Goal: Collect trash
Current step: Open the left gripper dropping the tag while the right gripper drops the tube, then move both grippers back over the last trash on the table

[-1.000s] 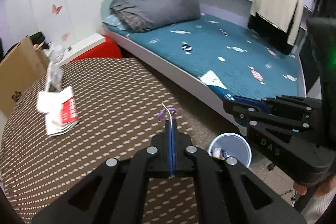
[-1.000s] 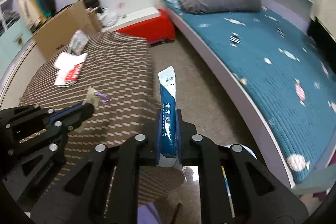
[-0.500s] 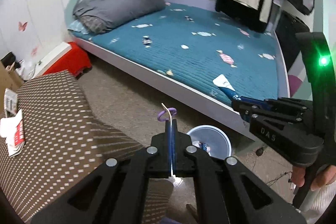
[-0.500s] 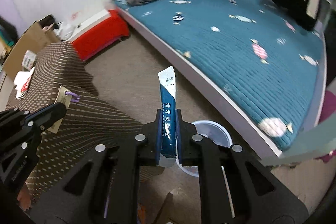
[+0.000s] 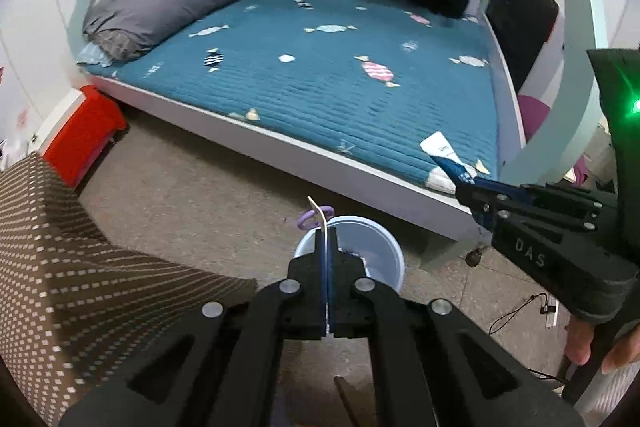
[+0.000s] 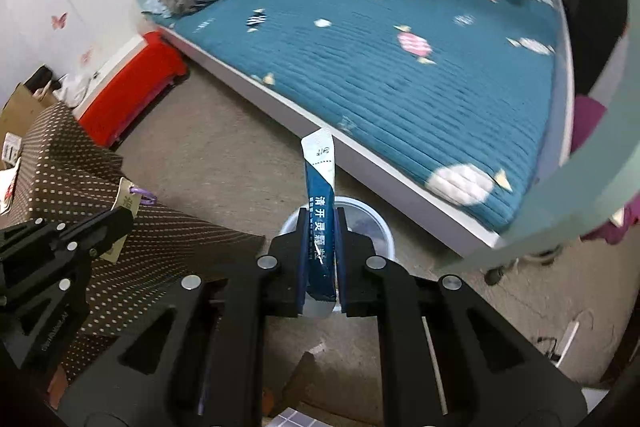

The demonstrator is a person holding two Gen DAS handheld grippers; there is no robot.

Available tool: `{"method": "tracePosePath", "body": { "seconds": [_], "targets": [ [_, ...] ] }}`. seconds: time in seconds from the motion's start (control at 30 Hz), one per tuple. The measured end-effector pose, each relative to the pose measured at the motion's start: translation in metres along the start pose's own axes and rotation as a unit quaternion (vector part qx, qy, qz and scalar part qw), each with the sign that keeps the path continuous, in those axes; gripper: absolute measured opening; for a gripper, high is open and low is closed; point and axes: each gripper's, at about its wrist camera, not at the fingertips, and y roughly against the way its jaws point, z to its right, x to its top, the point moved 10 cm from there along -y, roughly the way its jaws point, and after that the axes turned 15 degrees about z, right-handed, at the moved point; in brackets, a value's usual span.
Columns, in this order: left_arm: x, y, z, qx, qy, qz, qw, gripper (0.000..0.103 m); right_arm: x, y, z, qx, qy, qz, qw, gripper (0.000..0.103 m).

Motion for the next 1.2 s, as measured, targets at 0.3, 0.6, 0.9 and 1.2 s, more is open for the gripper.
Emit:
{"method": "tracePosePath", "body": {
  "seconds": [0.3,0.6,0.9,1.2],
  "targets": [
    [-0.011,-0.022,0.009,0.005,0.001,-0.003,1.0,0.078,-0.02,0.0,0.03,-0.021,-0.018,-0.013,1.0,0.012],
    [-0.034,-0.023,-0.041,0.04,0.03,-0.027,0.9984,0.078,-0.028,-0.022,-0.013,0.004,0.011,-0.033,0.999,0.029],
    [-0.035,-0.019,-0.058,0.046,0.041,-0.027,0.9977,0.078,-0.029,-0.022,-0.015,-0.011,0.014,-0.021,1.0,0.087],
    [-0.029,-0.009,-0.055,0.042,0.044,-0.018,0.998,0.078,-0.021,-0.005,-0.018,-0.01,0.009,-0.009,1.0,0.087]
  ]
}}
